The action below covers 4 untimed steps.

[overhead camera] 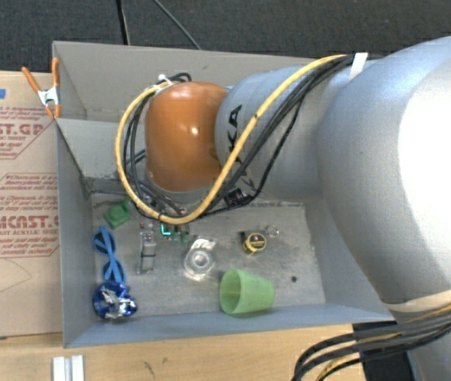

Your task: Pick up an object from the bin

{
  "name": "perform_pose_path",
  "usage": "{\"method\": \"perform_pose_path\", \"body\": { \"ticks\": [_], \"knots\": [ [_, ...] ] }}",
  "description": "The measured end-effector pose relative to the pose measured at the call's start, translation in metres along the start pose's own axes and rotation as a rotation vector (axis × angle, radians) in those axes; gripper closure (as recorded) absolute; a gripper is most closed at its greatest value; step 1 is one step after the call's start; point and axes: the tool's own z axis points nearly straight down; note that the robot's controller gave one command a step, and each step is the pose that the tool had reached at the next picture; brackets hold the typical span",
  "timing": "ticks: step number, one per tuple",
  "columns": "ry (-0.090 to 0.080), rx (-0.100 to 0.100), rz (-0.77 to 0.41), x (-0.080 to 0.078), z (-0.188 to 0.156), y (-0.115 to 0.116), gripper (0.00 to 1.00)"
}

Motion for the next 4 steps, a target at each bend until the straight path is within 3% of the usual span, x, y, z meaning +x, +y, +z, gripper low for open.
{"method": "perform_pose_path", "body": {
  "ticks": [1, 2, 3, 4],
  "knots": [
    [-0.012, 0.0, -0.185, 0.0, -0.07, -0.028, 0.0],
    [0.002, 0.003, -0.214, 0.011, 0.051, -0.13, 0.0],
    [-0.007, -0.001, -0.219, 0.008, 0.047, -0.126, 1.0],
    [-0.007, -0.001, -0.219, 0.008, 0.047, -0.126, 0.0]
  ]
}}
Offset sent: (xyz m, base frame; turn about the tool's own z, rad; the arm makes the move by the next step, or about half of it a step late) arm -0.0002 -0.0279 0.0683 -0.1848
